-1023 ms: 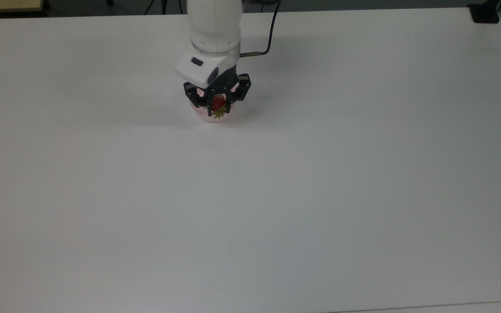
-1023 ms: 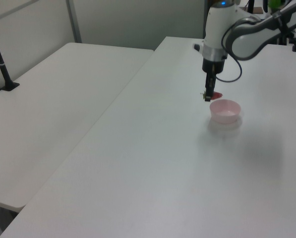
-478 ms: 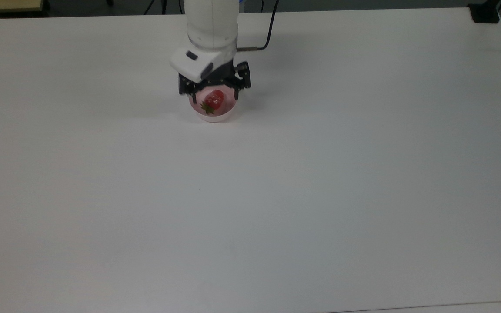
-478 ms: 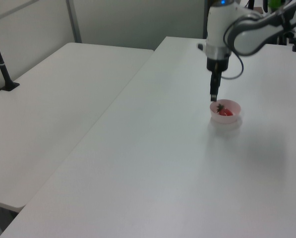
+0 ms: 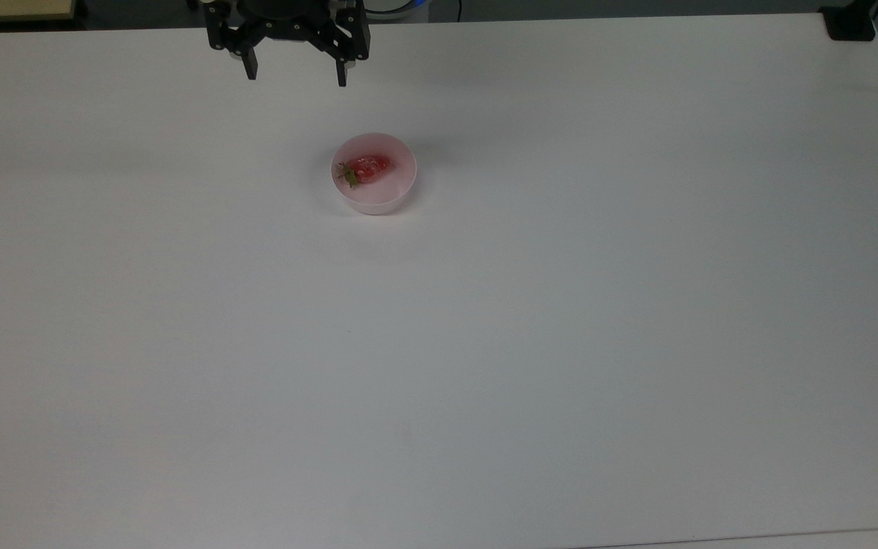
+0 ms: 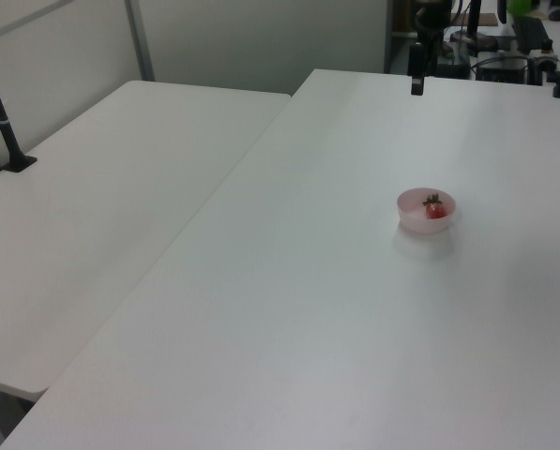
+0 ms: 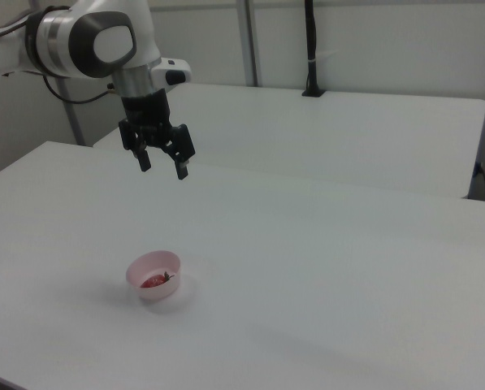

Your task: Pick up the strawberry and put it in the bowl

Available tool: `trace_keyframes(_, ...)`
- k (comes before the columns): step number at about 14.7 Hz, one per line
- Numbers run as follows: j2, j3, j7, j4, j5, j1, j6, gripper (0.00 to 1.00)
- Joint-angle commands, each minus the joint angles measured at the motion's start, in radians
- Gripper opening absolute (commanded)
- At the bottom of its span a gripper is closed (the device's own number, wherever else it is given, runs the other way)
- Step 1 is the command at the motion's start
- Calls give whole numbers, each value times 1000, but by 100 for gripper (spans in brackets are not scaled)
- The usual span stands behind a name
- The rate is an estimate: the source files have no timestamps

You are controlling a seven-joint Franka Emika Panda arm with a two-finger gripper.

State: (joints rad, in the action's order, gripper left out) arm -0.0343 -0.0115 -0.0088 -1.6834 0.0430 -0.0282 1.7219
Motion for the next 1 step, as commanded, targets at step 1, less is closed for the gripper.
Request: trace_keyframes(1,-3,9,35,4,2,-4,-18,100)
